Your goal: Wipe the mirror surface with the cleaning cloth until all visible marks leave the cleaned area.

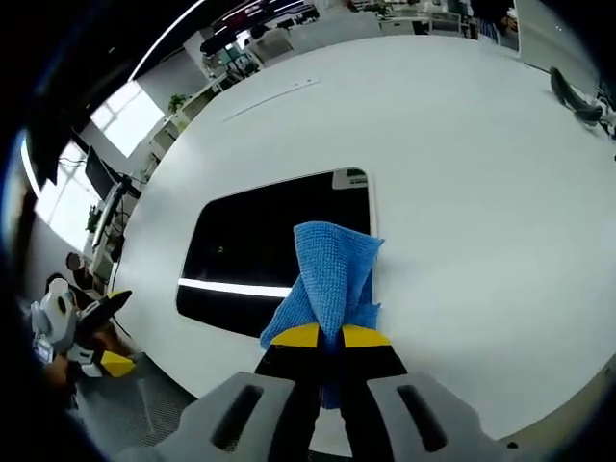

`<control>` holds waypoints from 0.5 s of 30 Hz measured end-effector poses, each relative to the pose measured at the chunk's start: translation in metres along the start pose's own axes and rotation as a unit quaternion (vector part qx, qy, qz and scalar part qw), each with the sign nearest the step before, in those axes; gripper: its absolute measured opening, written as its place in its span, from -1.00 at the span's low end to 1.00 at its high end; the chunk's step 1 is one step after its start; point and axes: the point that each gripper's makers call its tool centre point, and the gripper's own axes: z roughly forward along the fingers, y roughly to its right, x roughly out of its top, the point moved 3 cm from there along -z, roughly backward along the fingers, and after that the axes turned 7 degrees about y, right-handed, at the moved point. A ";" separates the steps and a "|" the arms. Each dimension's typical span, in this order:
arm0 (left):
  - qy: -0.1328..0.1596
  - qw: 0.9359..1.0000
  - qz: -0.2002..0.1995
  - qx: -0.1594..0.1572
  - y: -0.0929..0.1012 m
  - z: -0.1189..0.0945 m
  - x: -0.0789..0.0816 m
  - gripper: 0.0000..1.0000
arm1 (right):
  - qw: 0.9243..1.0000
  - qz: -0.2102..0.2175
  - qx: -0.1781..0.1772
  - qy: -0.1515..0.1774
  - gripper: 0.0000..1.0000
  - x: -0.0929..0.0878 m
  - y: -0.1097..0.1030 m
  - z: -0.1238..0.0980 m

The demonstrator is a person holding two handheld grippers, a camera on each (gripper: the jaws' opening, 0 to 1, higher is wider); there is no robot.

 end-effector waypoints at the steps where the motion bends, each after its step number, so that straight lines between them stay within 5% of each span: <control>1: 0.000 1.000 0.002 -0.001 0.000 0.000 0.000 0.98 | 1.000 -0.003 0.000 0.000 -0.99 -0.001 -0.002 0.000; 15: 0.008 1.000 0.021 -0.008 0.001 0.000 0.003 0.98 | 1.000 -0.026 0.002 -0.008 -1.00 -0.002 -0.027 0.009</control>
